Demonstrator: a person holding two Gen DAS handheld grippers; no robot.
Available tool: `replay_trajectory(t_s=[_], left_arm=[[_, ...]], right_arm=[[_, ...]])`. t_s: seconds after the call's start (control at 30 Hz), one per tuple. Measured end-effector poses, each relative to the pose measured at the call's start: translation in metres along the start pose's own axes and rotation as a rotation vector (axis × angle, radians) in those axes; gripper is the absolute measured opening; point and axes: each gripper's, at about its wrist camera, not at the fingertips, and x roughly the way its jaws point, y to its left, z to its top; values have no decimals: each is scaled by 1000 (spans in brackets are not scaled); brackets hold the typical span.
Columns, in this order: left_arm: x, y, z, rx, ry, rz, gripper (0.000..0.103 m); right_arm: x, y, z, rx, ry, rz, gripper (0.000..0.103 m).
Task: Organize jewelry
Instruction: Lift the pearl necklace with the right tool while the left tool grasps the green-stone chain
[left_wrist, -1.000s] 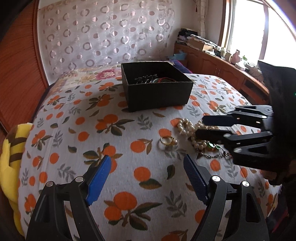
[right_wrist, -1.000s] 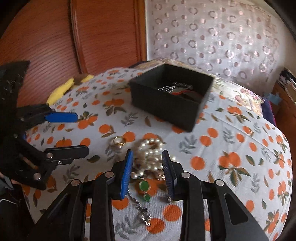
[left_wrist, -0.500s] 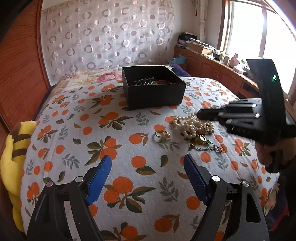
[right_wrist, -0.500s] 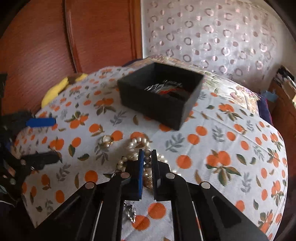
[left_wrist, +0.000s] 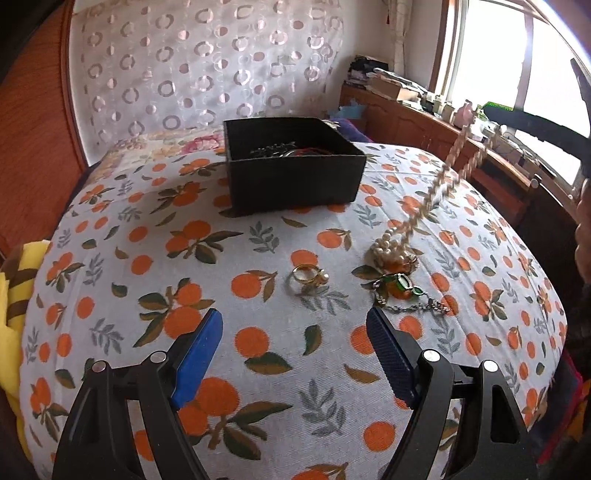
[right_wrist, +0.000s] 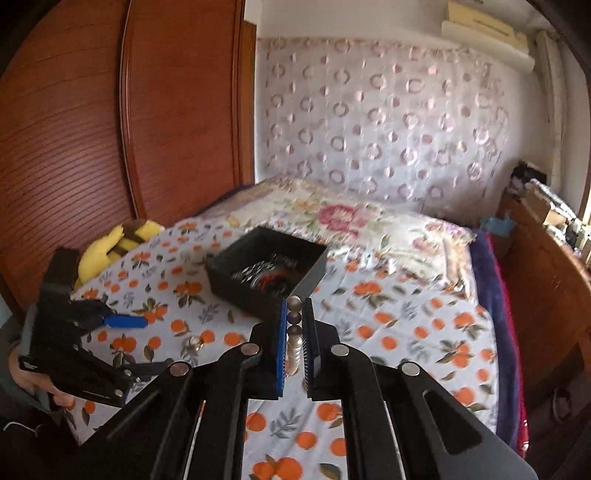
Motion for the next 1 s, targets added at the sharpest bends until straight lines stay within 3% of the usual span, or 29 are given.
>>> replay_trajectory(t_s=[0.2, 0.4, 0.73, 1.0], left_arm=[[2, -15, 3, 27, 0, -18, 77], [6, -30, 10, 46, -2, -67, 76], [16, -61, 19, 53, 24, -161, 48], [37, -78, 17, 58, 80, -138, 42]], right_arm=[[-23, -13, 9, 5, -61, -48, 9], [-25, -23, 5, 11, -47, -79, 9], [-7, -25, -19, 38, 6, -76, 9], [-1, -24, -27, 50, 18, -74, 9]])
